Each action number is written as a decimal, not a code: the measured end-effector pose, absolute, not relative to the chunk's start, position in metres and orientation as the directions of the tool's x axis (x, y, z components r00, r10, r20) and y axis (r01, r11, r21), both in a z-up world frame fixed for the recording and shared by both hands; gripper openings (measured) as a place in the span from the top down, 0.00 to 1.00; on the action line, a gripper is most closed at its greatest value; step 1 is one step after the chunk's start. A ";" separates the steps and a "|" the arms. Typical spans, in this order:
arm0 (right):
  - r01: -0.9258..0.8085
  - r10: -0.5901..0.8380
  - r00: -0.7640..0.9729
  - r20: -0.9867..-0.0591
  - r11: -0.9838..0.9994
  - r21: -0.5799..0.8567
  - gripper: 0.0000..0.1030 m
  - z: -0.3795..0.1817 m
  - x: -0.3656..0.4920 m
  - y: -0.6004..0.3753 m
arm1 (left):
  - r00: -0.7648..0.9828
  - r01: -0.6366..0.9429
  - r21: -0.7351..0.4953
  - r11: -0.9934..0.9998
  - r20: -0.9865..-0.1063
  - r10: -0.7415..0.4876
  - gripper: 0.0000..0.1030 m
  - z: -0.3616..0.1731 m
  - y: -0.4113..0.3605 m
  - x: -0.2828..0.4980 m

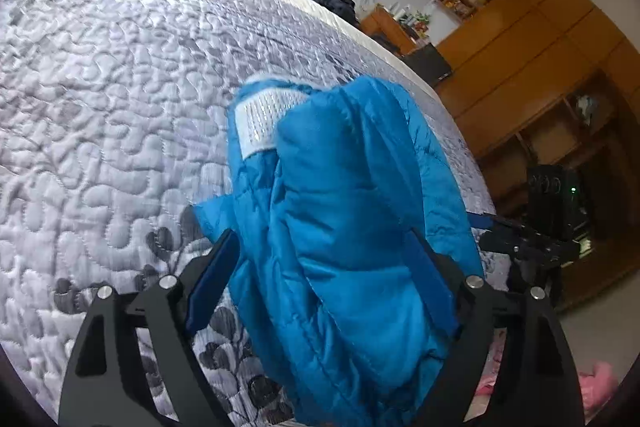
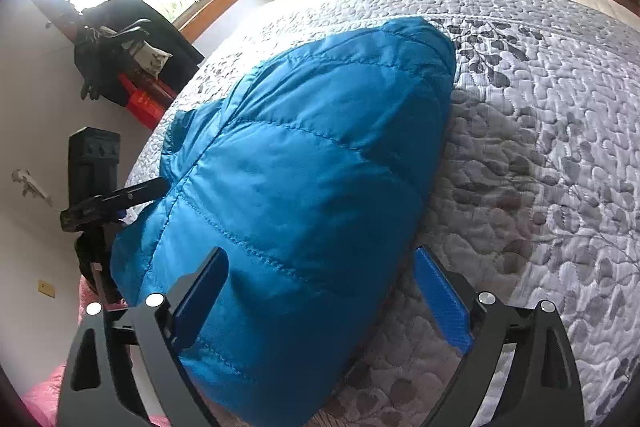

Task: Fold large clothes

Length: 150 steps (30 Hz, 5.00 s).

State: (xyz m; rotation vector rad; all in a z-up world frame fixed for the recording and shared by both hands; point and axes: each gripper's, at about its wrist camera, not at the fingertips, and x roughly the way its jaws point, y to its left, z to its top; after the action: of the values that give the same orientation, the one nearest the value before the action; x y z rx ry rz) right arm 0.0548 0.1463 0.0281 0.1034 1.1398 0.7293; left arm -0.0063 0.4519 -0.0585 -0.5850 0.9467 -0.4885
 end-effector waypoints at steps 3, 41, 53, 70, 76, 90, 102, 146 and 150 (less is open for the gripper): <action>-0.472 0.574 0.209 -0.792 0.768 0.432 0.06 0.023 0.058 0.149 | 0.477 0.139 -0.691 0.709 -0.580 -0.660 0.13 -0.070 0.454 -0.002; -0.328 0.813 -0.052 -0.579 0.534 0.779 0.03 -0.051 0.093 0.152 | 0.380 0.192 -0.840 0.508 -0.414 -0.827 0.03 -0.124 0.428 0.010; -0.420 0.814 0.002 -0.581 0.528 0.738 0.34 -0.016 0.074 0.146 | 0.426 0.219 -0.835 0.505 -0.384 -0.819 0.34 -0.109 0.398 -0.004; -0.413 0.777 0.192 -0.600 0.618 0.668 0.35 0.057 0.059 0.040 | 0.333 0.369 -0.817 0.444 -0.330 -0.883 0.39 -0.056 0.267 0.053; -0.364 0.751 0.229 -0.619 0.656 0.661 0.35 0.051 0.080 -0.005 | 0.318 0.388 -0.794 0.467 -0.361 -0.877 0.39 -0.073 0.225 0.079; -0.243 0.812 0.175 -0.557 0.584 0.775 0.26 -0.025 0.132 -0.042 | 0.358 0.379 -0.753 0.538 -0.417 -0.835 0.33 -0.110 0.187 0.102; -0.233 0.834 0.213 -0.509 0.549 0.803 0.22 -0.051 0.127 -0.065 | 0.366 0.382 -0.749 0.541 -0.415 -0.833 0.28 -0.121 0.200 0.095; -0.048 0.114 0.663 -0.740 0.993 0.111 0.04 0.049 -0.069 -0.038 | 0.706 0.052 -0.210 0.976 -0.684 -0.185 0.04 0.009 0.186 -0.098; -0.050 0.114 0.658 -0.744 0.993 0.108 0.04 0.050 -0.078 -0.035 | 0.703 0.041 -0.181 0.983 -0.693 -0.157 0.04 0.009 0.181 -0.102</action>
State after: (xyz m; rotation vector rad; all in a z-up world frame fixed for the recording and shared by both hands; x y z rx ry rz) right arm -0.0779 -0.0346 0.0503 0.0808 0.8479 0.0932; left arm -0.1021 0.1809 0.0091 -0.1561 0.7840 -0.1105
